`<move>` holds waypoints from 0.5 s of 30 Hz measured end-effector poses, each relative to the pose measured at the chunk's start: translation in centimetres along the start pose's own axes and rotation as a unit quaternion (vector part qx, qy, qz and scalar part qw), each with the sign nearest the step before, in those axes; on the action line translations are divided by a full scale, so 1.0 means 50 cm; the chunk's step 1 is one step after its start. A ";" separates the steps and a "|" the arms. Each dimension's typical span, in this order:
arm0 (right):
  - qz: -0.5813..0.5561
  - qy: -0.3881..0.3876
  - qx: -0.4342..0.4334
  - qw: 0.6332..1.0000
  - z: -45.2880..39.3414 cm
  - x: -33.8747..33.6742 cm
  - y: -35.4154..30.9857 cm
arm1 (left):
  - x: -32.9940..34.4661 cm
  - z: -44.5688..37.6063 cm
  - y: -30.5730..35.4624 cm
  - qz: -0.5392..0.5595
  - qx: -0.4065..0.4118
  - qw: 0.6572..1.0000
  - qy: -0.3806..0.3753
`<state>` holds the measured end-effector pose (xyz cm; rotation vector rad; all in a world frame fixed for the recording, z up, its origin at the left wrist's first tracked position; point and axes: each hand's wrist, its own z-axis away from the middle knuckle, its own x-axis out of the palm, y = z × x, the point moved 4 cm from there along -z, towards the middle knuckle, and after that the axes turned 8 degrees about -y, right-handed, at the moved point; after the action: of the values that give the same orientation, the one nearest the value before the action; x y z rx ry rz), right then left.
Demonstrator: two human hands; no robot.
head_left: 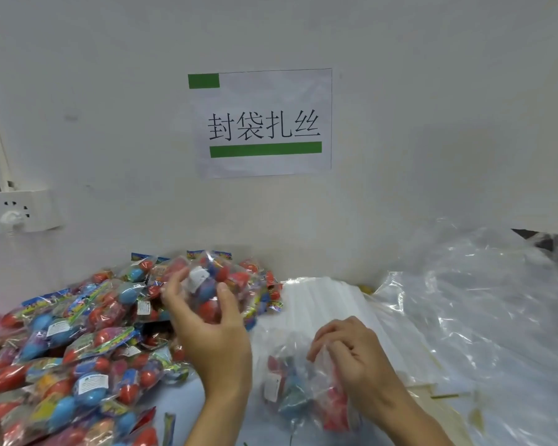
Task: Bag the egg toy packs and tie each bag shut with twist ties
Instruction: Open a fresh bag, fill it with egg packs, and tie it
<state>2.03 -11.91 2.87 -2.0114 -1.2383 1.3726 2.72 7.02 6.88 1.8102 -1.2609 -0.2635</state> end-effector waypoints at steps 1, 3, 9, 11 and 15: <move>0.021 0.004 0.008 1.000 0.000 0.000 0.002 | 0.014 0.010 -0.003 0.033 -0.030 0.999 -0.029; 0.049 0.029 0.017 0.998 0.003 -0.007 0.001 | 0.044 0.036 -0.019 0.107 -0.119 0.982 -0.096; -0.102 0.043 0.040 0.993 -0.002 0.008 -0.016 | 0.093 0.089 -0.053 0.212 -0.286 0.909 -0.216; -0.165 0.089 0.054 0.981 -0.006 0.000 -0.012 | 0.096 0.091 -0.053 0.192 -0.276 0.910 -0.245; -0.247 0.148 0.066 0.955 -0.008 -0.022 0.000 | 0.098 0.089 -0.048 0.149 -0.226 0.919 -0.285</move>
<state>2.25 -12.74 3.63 -1.5938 -1.3476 0.8550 3.84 0.71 3.90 1.1516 -1.6836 -0.8802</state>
